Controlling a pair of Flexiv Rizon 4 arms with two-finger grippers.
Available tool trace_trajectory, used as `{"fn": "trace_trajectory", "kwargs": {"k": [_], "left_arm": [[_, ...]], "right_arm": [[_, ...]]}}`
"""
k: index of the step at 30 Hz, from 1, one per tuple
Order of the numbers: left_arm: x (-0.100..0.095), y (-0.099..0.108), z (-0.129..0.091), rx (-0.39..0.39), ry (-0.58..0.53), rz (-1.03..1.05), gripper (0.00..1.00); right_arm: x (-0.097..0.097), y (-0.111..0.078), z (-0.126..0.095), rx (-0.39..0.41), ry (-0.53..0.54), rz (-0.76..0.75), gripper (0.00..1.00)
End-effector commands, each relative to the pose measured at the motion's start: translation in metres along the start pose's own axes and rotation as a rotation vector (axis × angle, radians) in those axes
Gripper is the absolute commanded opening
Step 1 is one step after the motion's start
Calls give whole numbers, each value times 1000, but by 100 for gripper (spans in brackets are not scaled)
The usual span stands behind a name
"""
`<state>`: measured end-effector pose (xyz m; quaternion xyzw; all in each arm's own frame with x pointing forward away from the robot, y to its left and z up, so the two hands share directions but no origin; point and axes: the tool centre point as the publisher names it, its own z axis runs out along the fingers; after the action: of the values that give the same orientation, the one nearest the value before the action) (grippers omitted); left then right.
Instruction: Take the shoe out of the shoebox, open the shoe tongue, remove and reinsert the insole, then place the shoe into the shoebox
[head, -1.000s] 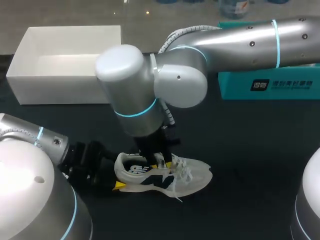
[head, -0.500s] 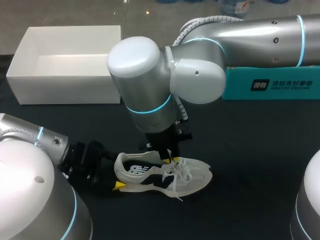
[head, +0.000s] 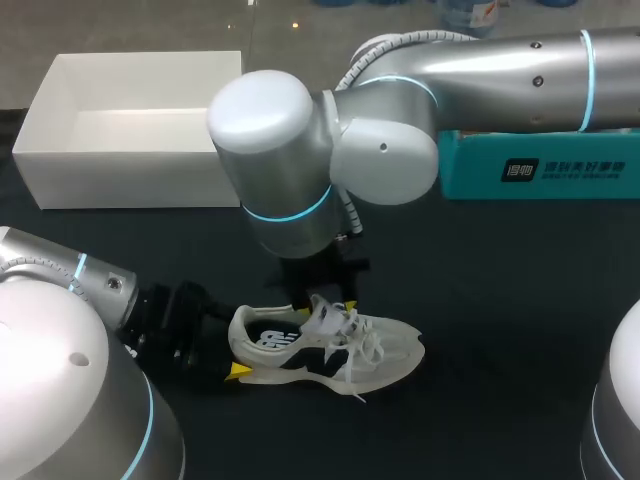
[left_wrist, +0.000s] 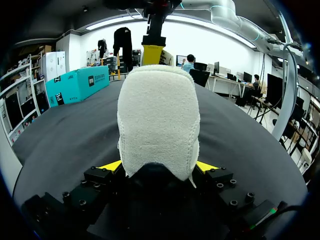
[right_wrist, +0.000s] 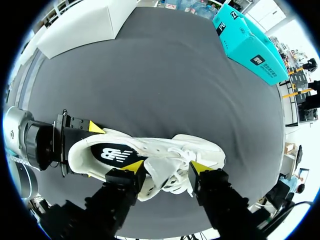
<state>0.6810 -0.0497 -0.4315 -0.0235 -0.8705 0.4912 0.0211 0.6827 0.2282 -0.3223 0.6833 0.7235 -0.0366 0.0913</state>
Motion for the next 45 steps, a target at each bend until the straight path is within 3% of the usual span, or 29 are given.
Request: {"fn": "trace_trajectory", "kwargs": {"k": [1,6,10,21,27,28,33,40,43,45], "left_arm": [[-5,14,11,-3,3,-1,0],[-5,14,11,-3,3,-1,0],[-5,14,11,-3,3,-1,0],[-5,14,11,-3,3,-1,0],[-5,14,11,-3,3,-1,0],[-5,14,11,-3,3,-1,0],[-5,14,11,-3,3,-1,0],[-5,14,11,-3,3,-1,0],[-5,14,11,-3,3,-1,0],[-5,14,11,-3,3,-1,0]], "right_arm": [[8,-5,8,2,-7,292,55],[6,-9,10,10,-2,301,44],[0,-11,1,-1,-11,312,21],[-38,-22,-17,0,-32,373,17],[-56,-28,-15,7,-34,403,7],[-57,-28,-15,9,-30,403,9],[-41,-22,-11,10,-9,376,44],[-18,-17,-5,14,13,347,56],[-10,-20,-5,15,24,342,76],[-6,-22,-4,16,34,342,78]]}}
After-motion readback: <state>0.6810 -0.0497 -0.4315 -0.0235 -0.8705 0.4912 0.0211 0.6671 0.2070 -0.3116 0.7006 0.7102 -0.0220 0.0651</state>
